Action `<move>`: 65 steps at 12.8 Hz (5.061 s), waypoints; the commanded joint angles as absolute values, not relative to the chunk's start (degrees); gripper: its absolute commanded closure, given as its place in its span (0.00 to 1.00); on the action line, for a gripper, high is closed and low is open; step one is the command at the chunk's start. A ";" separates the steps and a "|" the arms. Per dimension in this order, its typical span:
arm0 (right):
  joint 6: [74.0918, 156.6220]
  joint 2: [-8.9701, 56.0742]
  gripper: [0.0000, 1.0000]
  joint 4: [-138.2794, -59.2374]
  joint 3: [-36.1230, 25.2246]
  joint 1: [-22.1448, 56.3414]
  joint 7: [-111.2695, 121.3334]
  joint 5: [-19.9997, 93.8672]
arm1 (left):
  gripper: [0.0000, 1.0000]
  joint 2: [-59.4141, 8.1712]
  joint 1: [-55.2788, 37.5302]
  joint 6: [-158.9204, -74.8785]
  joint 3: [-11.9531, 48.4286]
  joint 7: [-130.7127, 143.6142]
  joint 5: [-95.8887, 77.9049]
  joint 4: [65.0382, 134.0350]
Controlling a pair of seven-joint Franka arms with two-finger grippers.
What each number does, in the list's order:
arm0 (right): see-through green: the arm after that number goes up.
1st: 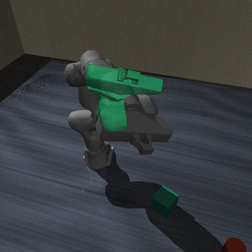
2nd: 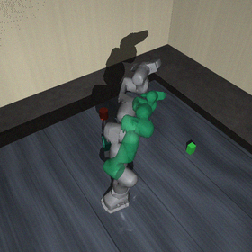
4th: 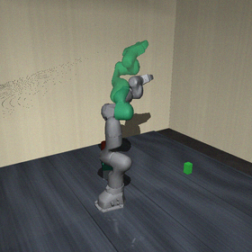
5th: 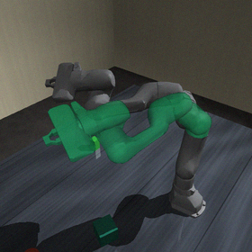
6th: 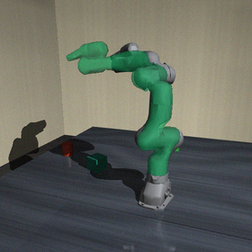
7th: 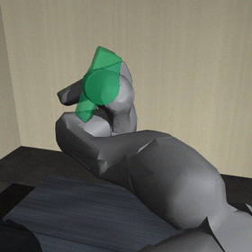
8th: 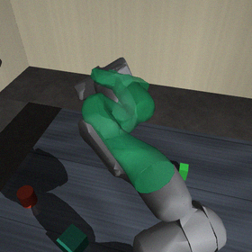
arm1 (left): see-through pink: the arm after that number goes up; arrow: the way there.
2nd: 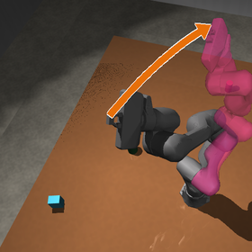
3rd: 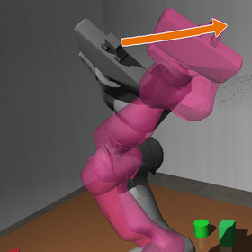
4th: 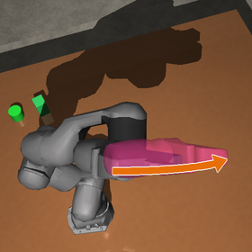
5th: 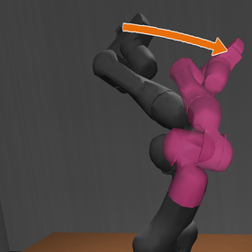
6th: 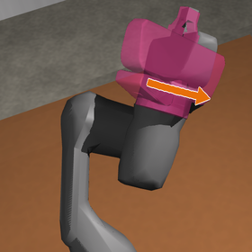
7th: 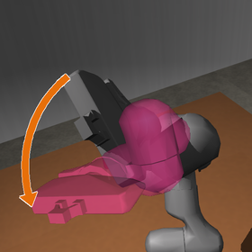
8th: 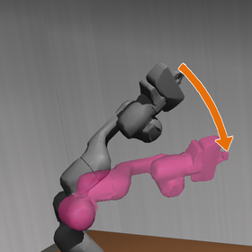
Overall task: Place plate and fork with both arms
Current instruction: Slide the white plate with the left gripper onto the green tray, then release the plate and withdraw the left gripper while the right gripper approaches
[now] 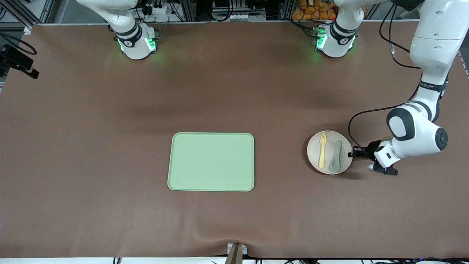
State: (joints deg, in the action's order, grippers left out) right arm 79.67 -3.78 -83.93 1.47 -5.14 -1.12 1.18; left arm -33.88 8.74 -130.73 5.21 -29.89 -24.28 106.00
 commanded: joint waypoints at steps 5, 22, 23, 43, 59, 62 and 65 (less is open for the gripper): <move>79.45 -3.87 0.00 -84.02 1.49 -5.10 -1.23 1.49 | 1.00 -31.99 8.61 -125.52 10.36 -28.40 -25.40 100.82; 79.54 -0.44 0.00 -84.02 1.67 -3.08 0.96 1.50 | 1.00 -45.43 -20.02 -134.45 13.55 12.91 -22.41 80.95; 79.54 -0.27 0.00 -84.02 1.67 -3.08 0.88 1.49 | 1.00 -46.48 -22.30 -135.78 12.06 13.79 -22.41 80.43; 79.89 7.38 0.00 -84.20 1.67 0.35 2.20 5.08 | 0.00 -47.83 -28.30 -138.35 5.37 18.45 -22.24 75.59; 109.15 28.81 0.00 -80.78 1.67 22.75 -16.16 5.19 | 0.00 -18.38 -12.31 -95.11 -2.99 13.29 -7.49 76.64; 114.23 33.21 0.00 -79.45 1.76 25.74 -19.60 5.27 | 0.00 -15.83 -8.45 -92.29 -2.99 6.61 -1.26 76.38; 119.68 37.52 0.11 -79.45 1.67 28.29 -19.69 5.19 | 0.00 -12.58 -6.60 -89.66 -2.99 4.66 0.17 76.55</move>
